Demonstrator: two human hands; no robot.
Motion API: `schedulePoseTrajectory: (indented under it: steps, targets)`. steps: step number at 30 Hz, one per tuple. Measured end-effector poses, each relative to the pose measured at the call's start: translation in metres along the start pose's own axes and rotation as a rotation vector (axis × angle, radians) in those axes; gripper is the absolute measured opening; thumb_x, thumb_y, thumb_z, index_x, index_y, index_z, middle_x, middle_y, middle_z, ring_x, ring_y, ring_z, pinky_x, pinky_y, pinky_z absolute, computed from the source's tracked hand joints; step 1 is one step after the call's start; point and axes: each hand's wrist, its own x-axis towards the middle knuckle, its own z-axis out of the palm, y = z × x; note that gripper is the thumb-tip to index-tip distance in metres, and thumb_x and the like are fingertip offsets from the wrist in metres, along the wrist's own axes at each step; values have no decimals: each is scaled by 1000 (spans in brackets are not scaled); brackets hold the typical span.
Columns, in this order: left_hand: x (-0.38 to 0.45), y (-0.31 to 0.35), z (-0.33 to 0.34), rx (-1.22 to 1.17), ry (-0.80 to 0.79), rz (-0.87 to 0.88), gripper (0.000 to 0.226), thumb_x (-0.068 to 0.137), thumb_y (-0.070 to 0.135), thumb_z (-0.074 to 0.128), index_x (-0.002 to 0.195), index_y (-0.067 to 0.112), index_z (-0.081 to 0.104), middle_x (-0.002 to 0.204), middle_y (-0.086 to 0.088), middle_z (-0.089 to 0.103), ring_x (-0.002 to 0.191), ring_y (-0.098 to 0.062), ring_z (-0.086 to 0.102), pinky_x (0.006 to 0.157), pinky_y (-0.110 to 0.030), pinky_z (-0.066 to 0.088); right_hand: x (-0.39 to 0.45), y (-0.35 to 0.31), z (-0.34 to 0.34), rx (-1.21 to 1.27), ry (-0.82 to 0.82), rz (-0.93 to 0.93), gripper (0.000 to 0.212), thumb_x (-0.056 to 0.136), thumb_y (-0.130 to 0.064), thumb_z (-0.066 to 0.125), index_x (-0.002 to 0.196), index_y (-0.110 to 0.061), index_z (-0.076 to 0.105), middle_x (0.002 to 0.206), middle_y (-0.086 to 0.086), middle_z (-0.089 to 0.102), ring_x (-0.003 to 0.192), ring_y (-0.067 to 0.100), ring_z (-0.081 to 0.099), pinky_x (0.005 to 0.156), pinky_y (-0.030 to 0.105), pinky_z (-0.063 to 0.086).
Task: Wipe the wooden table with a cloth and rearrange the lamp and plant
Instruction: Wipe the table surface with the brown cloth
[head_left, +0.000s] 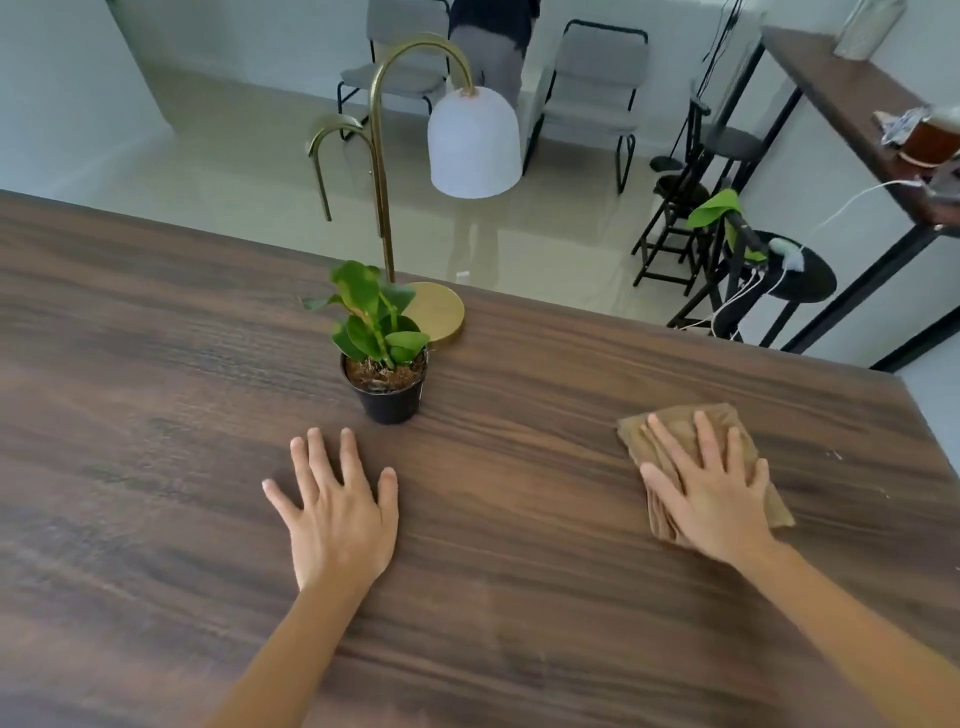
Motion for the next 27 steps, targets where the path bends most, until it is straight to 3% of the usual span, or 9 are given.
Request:
schedulePoseTrajectory:
  steps: [3, 9, 12, 15, 18, 20, 22, 24, 27]
  targets:
    - [3, -1, 1, 7, 1, -5, 68, 94, 53, 17, 152, 17, 11, 161, -15, 7, 149, -29, -1, 114, -61, 5, 112, -55, -11, 61, -12, 132, 61, 86, -78, 6, 143, -62, -11, 164, 6, -13, 146, 47, -12, 112, 71, -3]
    - [4, 0, 2, 20, -13, -13, 69, 94, 54, 14, 153, 19, 6, 162, -12, 2, 149, -27, -5, 115, -59, 1, 189, -180, -11, -6, -89, -113, 54, 94, -67, 11, 146, -59, -2, 165, 9, -6, 145, 49, -13, 109, 75, -7]
    - [2, -1, 2, 21, -23, -6, 69, 94, 54, 13, 153, 19, 5, 162, -12, 2, 149, -28, -5, 115, -59, 2, 138, -174, -5, 19, -101, -238, 52, 94, -67, 10, 144, -62, -3, 165, 5, -9, 147, 44, -12, 111, 72, -6]
    - [2, -1, -1, 23, -37, -9, 69, 93, 54, 11, 153, 19, 4, 162, -12, 2, 149, -28, -5, 116, -60, 3, 18, -157, 13, 44, -87, -428, 51, 95, -65, 11, 143, -63, -4, 165, 4, -7, 148, 42, -10, 113, 69, -5]
    - [2, 0, -1, 25, -42, -7, 69, 93, 53, 10, 152, 19, 5, 162, -13, 4, 149, -29, -4, 116, -60, 5, -88, -137, 28, 62, -53, -572, 52, 95, -65, 18, 147, -58, 13, 163, 5, 15, 147, 45, 13, 111, 71, 12]
    - [2, 1, -1, 27, -32, -6, 70, 92, 53, 10, 152, 18, 10, 161, -14, 8, 149, -30, 0, 114, -61, 7, -89, -125, 25, 37, -52, -582, 53, 94, -68, 21, 145, -61, 13, 164, 1, 15, 147, 44, 13, 110, 72, 14]
    - [3, 1, -1, 40, -23, -4, 72, 91, 55, 10, 152, 17, 13, 160, -15, 12, 149, -30, 4, 114, -62, 10, -47, -132, 15, 55, -30, -555, 53, 91, -73, 18, 141, -67, 1, 165, -4, -2, 149, 42, -6, 112, 72, 1]
    - [3, -1, 1, 44, -27, -10, 73, 90, 55, 9, 152, 17, 13, 160, -15, 11, 149, -30, 3, 114, -62, 10, 25, -149, 9, 65, -14, -439, 54, 88, -76, 12, 138, -69, -8, 164, -3, -15, 147, 42, -17, 112, 70, -9]
    - [3, -1, 3, 37, -15, -9, 73, 90, 56, 8, 152, 18, 9, 161, -14, 7, 149, -29, -1, 115, -60, 7, 143, -180, -3, 64, -20, -199, 57, 88, -77, 9, 142, -65, -5, 165, 3, -12, 147, 46, -13, 112, 71, -6]
